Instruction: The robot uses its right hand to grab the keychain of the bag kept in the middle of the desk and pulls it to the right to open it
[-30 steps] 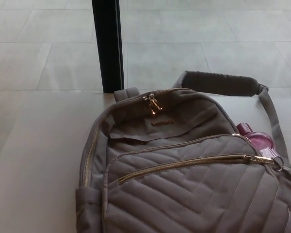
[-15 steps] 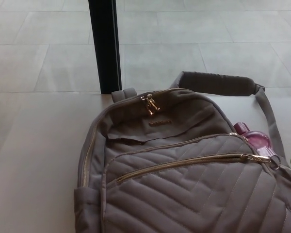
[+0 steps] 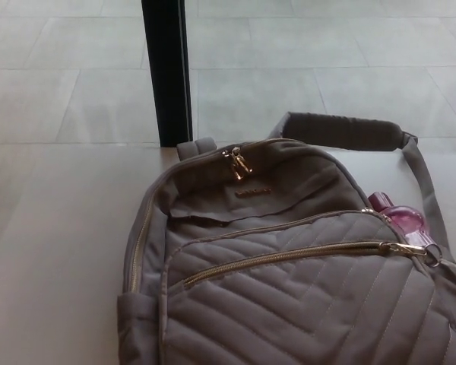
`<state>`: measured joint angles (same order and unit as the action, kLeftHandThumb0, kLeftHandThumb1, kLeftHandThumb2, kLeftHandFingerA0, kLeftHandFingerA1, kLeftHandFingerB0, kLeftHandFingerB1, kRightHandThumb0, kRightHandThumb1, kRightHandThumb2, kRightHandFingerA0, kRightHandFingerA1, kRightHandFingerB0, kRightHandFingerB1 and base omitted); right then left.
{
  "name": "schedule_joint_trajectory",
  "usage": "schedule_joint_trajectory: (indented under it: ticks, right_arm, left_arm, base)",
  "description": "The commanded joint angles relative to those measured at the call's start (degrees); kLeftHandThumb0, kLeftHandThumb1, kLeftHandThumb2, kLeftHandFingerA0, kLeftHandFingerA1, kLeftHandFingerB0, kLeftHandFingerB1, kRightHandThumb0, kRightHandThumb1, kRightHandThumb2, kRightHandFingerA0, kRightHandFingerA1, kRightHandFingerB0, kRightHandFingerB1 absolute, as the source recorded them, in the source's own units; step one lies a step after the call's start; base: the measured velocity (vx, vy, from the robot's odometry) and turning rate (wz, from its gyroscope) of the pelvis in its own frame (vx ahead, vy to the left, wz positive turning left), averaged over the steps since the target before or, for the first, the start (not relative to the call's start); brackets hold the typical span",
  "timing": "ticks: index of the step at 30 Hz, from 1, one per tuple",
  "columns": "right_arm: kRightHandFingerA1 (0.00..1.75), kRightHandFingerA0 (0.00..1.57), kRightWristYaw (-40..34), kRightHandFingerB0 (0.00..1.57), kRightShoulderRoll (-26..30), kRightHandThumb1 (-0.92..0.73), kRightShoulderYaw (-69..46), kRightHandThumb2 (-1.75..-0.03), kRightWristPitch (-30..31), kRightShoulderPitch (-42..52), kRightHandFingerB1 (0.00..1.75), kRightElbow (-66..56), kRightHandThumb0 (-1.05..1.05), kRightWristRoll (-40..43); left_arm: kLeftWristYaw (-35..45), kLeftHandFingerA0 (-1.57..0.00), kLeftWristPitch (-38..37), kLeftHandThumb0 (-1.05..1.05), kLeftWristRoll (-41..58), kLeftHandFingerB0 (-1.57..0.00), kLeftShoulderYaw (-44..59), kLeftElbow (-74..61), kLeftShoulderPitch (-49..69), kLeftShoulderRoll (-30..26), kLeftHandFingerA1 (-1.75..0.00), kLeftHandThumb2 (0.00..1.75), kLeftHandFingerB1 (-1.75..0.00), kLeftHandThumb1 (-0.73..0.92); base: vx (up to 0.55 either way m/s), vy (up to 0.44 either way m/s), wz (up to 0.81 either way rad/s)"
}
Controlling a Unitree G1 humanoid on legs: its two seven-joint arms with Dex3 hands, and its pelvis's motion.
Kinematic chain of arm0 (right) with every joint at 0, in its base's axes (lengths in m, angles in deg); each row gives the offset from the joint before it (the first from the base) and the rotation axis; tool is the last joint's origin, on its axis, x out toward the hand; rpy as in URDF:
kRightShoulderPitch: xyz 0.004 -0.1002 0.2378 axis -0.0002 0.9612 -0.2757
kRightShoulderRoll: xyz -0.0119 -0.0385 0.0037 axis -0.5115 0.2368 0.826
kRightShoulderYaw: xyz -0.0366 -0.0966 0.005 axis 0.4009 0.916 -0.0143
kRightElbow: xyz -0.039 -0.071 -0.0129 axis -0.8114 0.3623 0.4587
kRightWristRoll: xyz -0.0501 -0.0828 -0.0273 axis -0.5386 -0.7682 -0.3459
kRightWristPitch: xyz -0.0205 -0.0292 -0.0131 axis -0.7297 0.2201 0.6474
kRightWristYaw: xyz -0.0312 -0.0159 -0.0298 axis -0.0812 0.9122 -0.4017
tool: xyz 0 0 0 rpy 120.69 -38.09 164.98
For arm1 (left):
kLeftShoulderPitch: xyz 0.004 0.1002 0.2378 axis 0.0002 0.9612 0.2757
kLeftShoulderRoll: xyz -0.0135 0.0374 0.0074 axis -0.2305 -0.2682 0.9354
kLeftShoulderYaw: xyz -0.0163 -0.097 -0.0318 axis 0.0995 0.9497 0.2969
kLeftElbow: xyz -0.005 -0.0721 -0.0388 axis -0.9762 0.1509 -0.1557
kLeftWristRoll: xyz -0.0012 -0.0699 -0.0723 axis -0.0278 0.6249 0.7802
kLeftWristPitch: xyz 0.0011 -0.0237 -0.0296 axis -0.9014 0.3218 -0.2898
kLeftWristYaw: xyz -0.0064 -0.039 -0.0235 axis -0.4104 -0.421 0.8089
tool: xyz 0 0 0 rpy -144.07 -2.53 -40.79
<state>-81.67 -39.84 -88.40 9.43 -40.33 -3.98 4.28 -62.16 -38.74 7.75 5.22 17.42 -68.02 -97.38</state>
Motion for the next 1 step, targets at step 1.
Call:
schedule_joint_trajectory:
  ticks: [1]
  right_arm:
    - [1.13, 0.85, -3.3, 0.74, 1.0, -0.50, 2.6, -0.56, -2.3, -0.2, 0.44, 1.1, -0.40, 0.6]
  left_arm:
    - [-2.1, -0.74, 1.2, -0.47, -0.3, -0.60, -0.2, -0.2, 0.4, -0.3, -0.95, 0.78, -0.60, 0.39]
  base:
    - [0.00, 0.000, 0.00]
